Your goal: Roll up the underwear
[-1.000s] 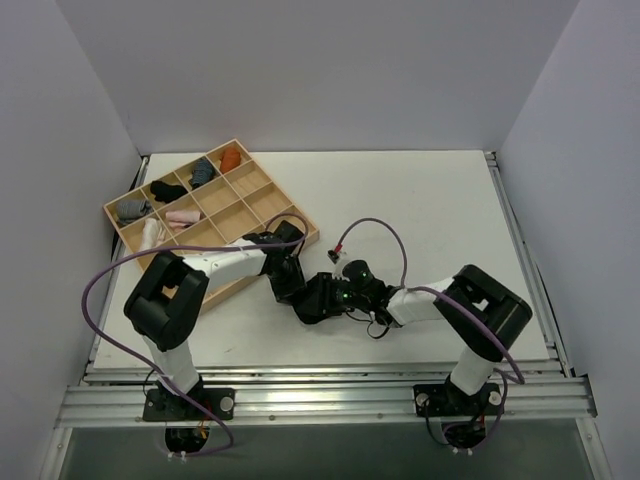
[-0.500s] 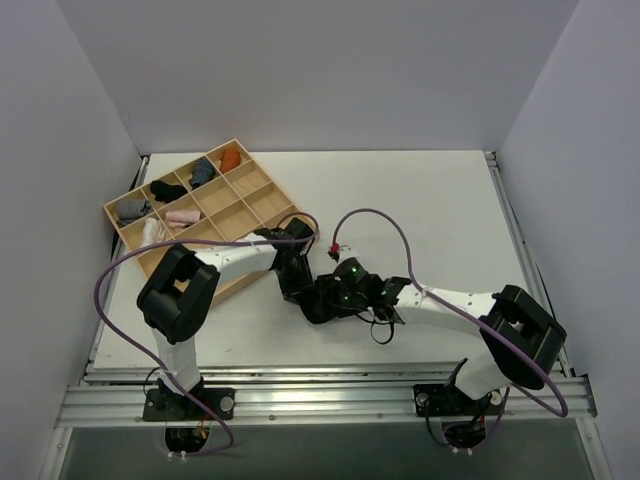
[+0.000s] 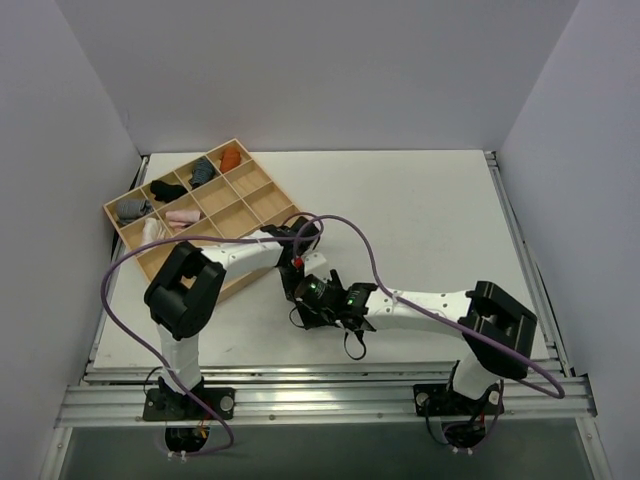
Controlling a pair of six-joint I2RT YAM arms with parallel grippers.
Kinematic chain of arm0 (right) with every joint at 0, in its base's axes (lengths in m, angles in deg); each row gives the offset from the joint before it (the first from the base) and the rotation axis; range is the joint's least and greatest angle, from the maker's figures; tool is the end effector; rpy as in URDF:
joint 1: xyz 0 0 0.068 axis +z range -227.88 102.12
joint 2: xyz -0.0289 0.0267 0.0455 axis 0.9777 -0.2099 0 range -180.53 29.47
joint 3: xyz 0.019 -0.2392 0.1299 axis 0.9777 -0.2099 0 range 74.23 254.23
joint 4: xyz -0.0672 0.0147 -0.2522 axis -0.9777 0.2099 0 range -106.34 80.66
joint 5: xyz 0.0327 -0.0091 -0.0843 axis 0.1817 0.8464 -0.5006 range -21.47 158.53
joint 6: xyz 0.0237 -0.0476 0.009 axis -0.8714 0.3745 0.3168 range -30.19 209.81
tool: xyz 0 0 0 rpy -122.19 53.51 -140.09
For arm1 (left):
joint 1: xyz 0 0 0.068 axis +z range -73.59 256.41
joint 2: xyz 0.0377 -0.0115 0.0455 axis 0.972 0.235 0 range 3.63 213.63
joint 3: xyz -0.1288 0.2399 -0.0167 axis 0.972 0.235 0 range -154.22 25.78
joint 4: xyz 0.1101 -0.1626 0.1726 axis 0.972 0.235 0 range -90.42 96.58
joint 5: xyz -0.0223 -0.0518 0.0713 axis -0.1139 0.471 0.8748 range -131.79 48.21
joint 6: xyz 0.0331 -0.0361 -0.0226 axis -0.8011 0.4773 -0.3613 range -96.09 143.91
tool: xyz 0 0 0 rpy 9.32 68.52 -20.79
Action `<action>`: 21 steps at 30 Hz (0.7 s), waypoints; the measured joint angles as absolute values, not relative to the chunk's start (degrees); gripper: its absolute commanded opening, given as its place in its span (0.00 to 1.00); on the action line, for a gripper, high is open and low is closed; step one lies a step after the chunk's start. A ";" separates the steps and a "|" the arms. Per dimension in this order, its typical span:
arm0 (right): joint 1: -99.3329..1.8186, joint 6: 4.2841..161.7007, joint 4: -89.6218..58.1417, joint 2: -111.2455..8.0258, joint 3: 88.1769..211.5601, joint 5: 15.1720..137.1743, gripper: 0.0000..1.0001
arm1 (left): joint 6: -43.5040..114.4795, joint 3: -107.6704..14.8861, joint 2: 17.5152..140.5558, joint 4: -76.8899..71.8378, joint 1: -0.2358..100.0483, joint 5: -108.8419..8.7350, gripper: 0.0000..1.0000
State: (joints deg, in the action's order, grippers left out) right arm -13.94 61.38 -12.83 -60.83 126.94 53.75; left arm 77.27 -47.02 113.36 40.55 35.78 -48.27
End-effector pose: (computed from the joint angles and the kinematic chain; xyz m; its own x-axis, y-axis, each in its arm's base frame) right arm 0.1548 0.2959 0.2043 -0.6272 -0.2349 -0.7426 -0.5522 0.8065 0.2113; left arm 0.2736 -0.2400 0.1558 -0.9764 -0.2128 -0.0366 -0.1987 0.9517 -0.2340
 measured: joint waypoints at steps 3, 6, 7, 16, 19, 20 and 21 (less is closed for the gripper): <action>-13.26 61.36 -11.65 -63.85 128.89 49.92 0.60 | 77.45 -47.02 113.71 40.72 36.57 -49.80 0.32; -12.85 60.84 -10.82 -66.30 130.59 47.23 0.59 | 77.64 -47.04 114.00 40.83 37.47 -51.42 0.32; -12.67 60.57 -10.71 -66.86 130.96 46.66 0.59 | 77.71 -47.04 114.04 40.90 37.66 -51.73 0.32; -9.37 61.08 -11.19 -68.72 131.31 45.33 0.58 | 77.67 -47.48 114.24 41.44 37.53 -51.44 0.32; -8.24 61.23 -13.22 -67.72 128.87 45.62 0.59 | 77.62 -47.67 114.28 41.77 36.64 -50.81 0.31; -8.04 61.29 -13.85 -66.86 127.29 45.88 0.59 | 77.62 -47.72 114.32 41.88 36.35 -50.74 0.32; -8.02 61.40 -14.05 -65.84 125.72 46.25 0.59 | 77.62 -47.78 114.35 42.01 36.16 -50.72 0.32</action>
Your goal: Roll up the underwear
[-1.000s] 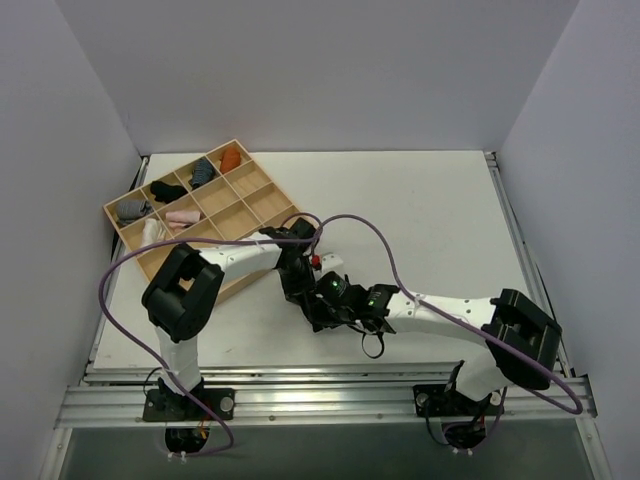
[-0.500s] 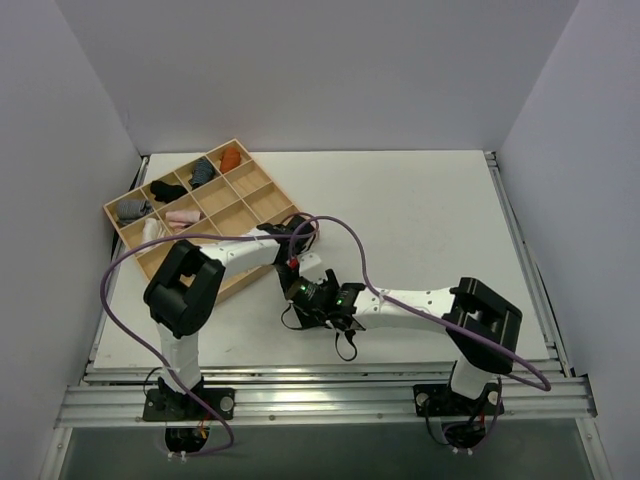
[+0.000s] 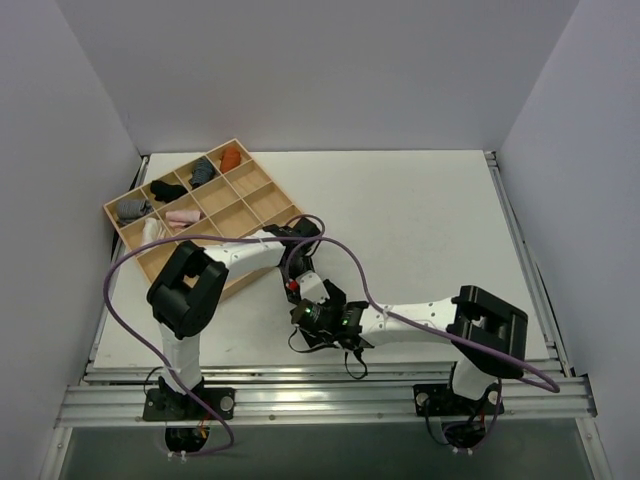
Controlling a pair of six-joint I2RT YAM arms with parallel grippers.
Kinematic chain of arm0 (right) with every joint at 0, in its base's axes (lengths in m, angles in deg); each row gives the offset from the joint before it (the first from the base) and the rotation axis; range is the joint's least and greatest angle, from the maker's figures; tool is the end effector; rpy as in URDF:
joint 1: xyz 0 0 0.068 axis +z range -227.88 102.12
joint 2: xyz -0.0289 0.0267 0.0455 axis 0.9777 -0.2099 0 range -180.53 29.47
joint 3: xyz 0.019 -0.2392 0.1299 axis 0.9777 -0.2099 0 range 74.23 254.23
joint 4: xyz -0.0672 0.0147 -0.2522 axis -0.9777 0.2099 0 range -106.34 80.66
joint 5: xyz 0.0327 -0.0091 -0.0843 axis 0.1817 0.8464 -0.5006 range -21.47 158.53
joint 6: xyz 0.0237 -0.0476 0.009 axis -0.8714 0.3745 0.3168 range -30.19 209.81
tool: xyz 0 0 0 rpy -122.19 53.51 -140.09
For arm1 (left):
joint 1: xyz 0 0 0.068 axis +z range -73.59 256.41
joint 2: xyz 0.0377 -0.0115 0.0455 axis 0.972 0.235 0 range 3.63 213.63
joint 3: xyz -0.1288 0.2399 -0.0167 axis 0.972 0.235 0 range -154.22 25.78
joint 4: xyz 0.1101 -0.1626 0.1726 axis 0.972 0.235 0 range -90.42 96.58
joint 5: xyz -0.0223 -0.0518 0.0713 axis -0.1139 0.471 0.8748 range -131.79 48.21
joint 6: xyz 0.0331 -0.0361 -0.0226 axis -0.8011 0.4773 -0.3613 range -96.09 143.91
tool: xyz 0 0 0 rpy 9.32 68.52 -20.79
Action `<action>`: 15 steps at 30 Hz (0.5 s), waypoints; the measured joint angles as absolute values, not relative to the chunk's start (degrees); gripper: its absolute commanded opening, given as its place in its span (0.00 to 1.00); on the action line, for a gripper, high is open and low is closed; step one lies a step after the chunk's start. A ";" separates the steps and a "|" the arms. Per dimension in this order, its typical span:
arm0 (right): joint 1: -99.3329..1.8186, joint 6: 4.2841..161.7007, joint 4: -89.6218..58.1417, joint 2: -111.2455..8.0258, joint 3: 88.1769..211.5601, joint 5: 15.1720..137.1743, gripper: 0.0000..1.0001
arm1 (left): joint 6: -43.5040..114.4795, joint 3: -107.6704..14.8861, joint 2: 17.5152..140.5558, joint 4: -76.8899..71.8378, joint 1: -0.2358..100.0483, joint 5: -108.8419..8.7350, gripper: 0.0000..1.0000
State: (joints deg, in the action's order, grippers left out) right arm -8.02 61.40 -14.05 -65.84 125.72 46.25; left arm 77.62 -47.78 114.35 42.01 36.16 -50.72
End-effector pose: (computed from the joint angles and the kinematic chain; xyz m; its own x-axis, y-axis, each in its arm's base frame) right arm 0.1287 0.3116 0.1730 -0.5885 -0.3262 -0.7398 -0.5666 0.8191 0.0895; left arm 0.2748 -0.2398 0.1529 -0.9760 -0.2171 0.0161 -0.2147 0.9478 -0.2360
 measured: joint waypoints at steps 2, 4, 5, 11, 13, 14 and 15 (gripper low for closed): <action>-7.93 61.56 -14.31 -63.72 122.66 46.62 0.59 | 77.60 -47.98 114.46 42.25 35.81 -50.61 0.32; -7.71 61.64 -14.07 -62.58 121.50 46.56 0.59 | 77.62 -48.09 114.59 42.36 35.63 -50.61 0.32; -7.71 61.80 -14.23 -62.43 121.50 46.47 0.59 | 77.64 -48.13 114.63 42.41 35.63 -50.61 0.32; -7.69 63.37 -14.64 -64.28 123.45 46.18 0.60 | 77.67 -48.33 114.78 42.62 35.63 -50.66 0.32; -7.69 63.61 -14.79 -65.81 124.41 45.99 0.60 | 77.69 -48.33 114.78 42.62 35.63 -50.66 0.32; -7.67 63.68 -14.99 -66.54 124.71 45.77 0.59 | 77.69 -48.33 114.78 42.62 35.63 -50.70 0.32; -7.67 63.66 -15.21 -67.15 124.95 45.46 0.58 | 77.71 -48.33 114.78 42.62 35.63 -50.72 0.31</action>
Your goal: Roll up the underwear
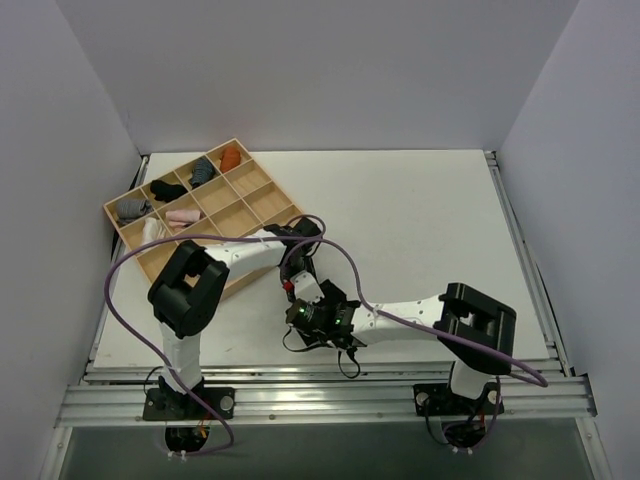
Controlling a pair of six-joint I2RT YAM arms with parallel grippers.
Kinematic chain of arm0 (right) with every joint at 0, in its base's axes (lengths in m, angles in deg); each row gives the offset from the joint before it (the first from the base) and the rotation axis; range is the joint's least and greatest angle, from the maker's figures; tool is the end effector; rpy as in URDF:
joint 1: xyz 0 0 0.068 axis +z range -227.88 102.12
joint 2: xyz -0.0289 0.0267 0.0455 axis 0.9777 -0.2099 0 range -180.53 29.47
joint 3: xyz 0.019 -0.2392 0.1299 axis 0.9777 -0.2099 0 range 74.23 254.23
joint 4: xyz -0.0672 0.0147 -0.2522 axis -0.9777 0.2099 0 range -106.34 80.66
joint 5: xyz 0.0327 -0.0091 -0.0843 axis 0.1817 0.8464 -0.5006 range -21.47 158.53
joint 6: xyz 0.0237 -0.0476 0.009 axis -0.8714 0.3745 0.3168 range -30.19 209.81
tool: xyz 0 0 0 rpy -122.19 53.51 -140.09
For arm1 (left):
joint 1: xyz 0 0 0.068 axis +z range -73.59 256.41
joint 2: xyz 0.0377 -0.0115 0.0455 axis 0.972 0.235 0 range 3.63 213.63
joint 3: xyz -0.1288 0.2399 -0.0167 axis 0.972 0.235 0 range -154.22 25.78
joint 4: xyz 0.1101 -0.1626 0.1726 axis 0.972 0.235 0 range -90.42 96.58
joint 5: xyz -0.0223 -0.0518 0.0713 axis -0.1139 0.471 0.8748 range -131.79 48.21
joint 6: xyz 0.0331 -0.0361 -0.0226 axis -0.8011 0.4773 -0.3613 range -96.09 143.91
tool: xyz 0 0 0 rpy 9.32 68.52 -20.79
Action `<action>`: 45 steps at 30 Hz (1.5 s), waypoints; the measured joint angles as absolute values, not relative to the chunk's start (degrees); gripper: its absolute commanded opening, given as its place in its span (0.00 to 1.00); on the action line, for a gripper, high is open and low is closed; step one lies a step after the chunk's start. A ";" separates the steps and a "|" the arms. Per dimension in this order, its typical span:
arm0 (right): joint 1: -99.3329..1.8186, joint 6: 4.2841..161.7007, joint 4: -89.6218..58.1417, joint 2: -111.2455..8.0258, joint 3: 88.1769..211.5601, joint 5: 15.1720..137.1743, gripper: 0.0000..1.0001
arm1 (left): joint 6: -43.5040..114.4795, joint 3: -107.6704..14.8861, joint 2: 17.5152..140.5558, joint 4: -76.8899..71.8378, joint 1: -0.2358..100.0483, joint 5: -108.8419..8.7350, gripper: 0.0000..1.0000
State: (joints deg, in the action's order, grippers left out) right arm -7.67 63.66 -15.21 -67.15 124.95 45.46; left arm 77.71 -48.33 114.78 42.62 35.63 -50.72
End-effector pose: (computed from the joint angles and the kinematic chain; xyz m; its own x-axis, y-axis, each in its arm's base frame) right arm 0.1272 0.3121 0.1635 -0.5640 -0.3700 -0.7383 -0.5868 0.8086 0.0431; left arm 0.2734 -0.2430 0.1525 -0.9775 -0.2097 0.0216 -0.2090 0.9507 -0.2293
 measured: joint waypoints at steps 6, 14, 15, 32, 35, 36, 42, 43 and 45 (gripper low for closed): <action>-7.67 62.82 -15.89 -68.87 125.57 43.39 0.21 | 77.91 -48.31 114.78 42.62 35.65 -50.85 0.33; -8.96 58.78 -25.05 -64.11 117.43 46.45 0.04 | 78.95 -48.31 114.76 43.15 35.76 -51.92 0.50; -9.59 58.13 -26.93 -62.89 115.77 47.76 0.04 | 78.98 -48.31 114.74 43.15 35.83 -52.08 0.52; -17.85 50.19 -52.50 -60.35 102.97 68.24 0.01 | 78.69 -44.55 111.07 42.17 37.14 -49.98 0.68; -18.23 48.64 -56.56 -61.44 101.89 69.79 0.00 | 78.71 -44.24 110.21 42.34 37.21 -48.80 0.69; -18.36 47.94 -58.11 -61.81 101.39 70.36 0.00 | 78.74 -44.13 109.78 42.34 37.21 -48.38 0.69; -18.77 44.44 -66.40 -63.50 98.35 71.89 0.00 | 78.45 -44.02 106.76 43.02 37.27 -46.09 0.69; -18.86 43.96 -67.43 -63.69 97.96 72.15 0.00 | 78.26 -44.04 106.65 43.17 37.29 -45.85 0.68; -19.08 43.04 -69.44 -64.24 97.28 72.87 0.00 | 77.73 -44.02 106.63 43.43 37.34 -45.28 0.68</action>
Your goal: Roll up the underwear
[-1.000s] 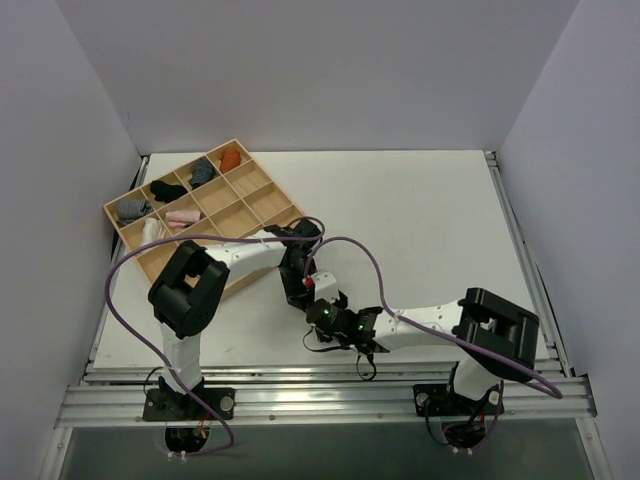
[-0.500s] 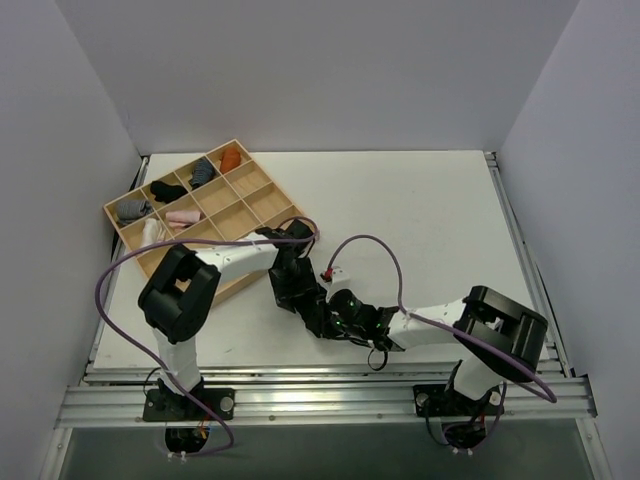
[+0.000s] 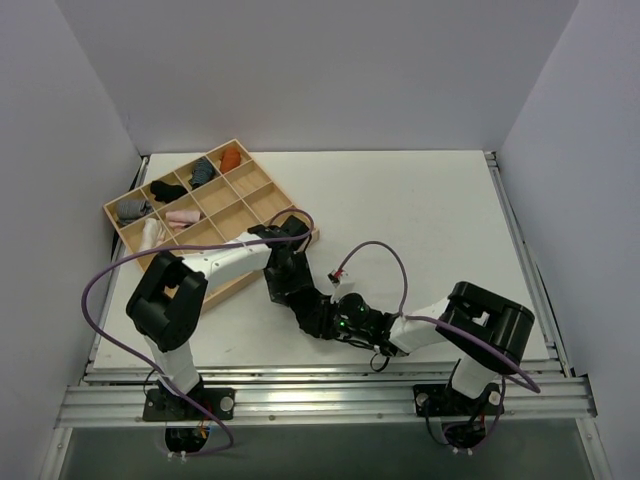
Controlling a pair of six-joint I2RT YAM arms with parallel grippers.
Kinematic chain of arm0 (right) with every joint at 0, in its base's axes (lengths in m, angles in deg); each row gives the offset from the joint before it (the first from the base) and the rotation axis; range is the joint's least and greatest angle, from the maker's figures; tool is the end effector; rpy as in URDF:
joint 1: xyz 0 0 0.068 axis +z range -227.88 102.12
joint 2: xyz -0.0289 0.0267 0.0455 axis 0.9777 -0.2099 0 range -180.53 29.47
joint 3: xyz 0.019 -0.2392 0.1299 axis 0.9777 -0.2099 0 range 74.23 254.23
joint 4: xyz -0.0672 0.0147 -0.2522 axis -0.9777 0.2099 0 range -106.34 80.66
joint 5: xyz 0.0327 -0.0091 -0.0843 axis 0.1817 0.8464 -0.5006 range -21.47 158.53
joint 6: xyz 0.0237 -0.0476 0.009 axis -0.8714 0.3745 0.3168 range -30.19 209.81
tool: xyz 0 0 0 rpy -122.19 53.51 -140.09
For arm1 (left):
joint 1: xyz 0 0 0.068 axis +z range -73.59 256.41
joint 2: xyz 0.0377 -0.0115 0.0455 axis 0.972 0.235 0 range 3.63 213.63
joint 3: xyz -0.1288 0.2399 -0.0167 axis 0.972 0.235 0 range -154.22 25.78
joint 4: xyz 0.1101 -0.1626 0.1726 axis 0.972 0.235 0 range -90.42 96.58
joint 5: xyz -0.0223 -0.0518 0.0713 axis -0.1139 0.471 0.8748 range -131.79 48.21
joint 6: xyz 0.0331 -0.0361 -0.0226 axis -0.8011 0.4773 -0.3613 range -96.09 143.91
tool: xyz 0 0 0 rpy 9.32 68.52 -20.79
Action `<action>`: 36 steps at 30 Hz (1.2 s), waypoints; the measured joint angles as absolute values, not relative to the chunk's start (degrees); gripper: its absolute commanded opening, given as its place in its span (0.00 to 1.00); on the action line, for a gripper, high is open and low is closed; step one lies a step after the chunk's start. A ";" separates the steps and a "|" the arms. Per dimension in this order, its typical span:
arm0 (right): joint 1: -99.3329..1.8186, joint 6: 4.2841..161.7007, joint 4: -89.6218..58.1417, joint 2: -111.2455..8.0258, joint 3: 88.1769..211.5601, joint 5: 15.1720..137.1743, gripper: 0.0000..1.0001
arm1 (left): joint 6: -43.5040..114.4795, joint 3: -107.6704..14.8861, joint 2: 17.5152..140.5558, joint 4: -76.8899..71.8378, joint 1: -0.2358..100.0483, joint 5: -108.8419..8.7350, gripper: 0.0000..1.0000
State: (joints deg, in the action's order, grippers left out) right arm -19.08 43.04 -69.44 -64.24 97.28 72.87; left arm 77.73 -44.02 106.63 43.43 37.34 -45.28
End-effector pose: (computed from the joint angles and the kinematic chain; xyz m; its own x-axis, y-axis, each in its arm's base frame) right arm 0.1424 0.2402 0.1326 -0.7557 0.1546 -0.6364 -0.4960 0.4995 0.7103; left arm 0.2640 -0.2171 0.1801 -0.9630 -0.2560 -0.0845 -0.2332 0.9482 -0.2159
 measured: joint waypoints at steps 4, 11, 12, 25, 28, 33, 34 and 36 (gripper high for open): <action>-19.45 41.36 -73.48 -65.75 96.28 74.31 0.00 | 77.10 -43.17 106.26 43.22 37.47 -44.75 0.66; -19.47 38.41 -81.04 -68.92 94.73 76.63 0.00 | 76.16 -40.24 105.60 41.12 37.47 -45.26 0.56; -19.56 38.15 -81.79 -69.20 94.55 76.76 0.00 | 75.94 -40.22 105.60 40.92 37.47 -45.28 0.53; -19.06 39.63 -60.78 -61.18 99.97 76.00 0.47 | 74.34 -39.83 106.28 39.87 37.25 -46.22 0.36; -18.90 41.93 -48.83 -57.86 103.18 72.70 0.50 | 74.26 -40.05 106.85 39.94 37.03 -46.35 0.36; -16.72 45.58 -31.52 -55.87 109.85 64.74 0.52 | 74.23 -41.68 108.12 40.75 36.62 -46.35 0.35; -15.76 46.37 -28.83 -55.87 111.47 63.01 0.53 | 74.21 -41.77 108.23 40.79 36.55 -46.33 0.35; -13.50 47.63 -23.78 -55.87 114.68 59.04 0.53 | 74.21 -41.99 108.40 41.05 36.48 -46.33 0.34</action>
State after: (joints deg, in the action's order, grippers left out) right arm -13.50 47.63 -23.78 -55.87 114.68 59.04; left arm 74.21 -41.99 108.40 41.05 36.48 -46.33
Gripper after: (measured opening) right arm 0.526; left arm 0.426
